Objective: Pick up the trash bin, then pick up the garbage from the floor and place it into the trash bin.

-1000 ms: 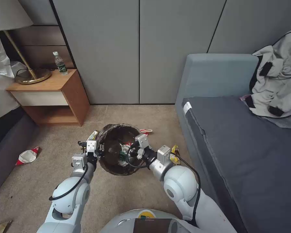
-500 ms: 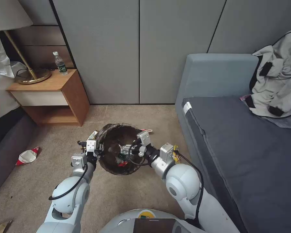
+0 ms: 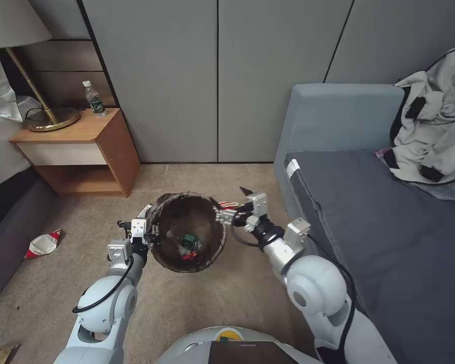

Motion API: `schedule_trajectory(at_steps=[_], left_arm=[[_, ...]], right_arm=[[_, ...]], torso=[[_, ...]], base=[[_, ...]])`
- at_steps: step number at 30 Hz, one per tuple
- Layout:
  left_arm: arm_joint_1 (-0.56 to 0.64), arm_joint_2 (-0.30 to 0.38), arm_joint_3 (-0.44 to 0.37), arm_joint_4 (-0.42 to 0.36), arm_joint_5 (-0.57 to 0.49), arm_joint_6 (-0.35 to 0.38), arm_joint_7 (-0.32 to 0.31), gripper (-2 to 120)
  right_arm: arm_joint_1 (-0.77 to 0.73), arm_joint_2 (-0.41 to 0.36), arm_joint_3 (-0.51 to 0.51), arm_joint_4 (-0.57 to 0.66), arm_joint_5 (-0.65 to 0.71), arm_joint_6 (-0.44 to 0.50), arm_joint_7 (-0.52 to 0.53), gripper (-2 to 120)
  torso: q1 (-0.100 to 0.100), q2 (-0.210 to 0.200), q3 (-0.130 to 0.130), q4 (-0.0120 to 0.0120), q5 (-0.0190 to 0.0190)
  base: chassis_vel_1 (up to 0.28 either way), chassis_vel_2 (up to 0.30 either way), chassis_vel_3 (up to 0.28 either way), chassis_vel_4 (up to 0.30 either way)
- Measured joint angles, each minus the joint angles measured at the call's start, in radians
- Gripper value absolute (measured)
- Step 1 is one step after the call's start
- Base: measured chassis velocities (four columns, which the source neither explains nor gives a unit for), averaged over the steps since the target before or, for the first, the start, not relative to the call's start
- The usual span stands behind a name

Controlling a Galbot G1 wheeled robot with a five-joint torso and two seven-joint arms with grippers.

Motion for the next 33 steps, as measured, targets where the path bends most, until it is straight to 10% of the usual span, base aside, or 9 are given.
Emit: schedule_trajectory(at_steps=[14, 33], left_arm=[[-0.01, 0.004, -0.007, 0.01, -0.01, -0.001, 0.001, 3], [-0.006, 0.01, -0.006, 0.002, -0.012, -0.001, 0.001, 3]], right_arm=[[-0.147, 0.025, 0.302, -0.01, -0.038, 0.103, 0.013, 100], [-0.083, 0.04, 0.286, -0.229, -0.013, 0.062, 0.037, 100]], torso=[[0.0, 0.0, 0.0, -0.0002, 0.0], [0.0, 0.0, 0.0, 0.0, -0.0002]], base=[[0.0, 0.0, 0.0, 0.0], [0.0, 0.0, 0.0, 0.0]])
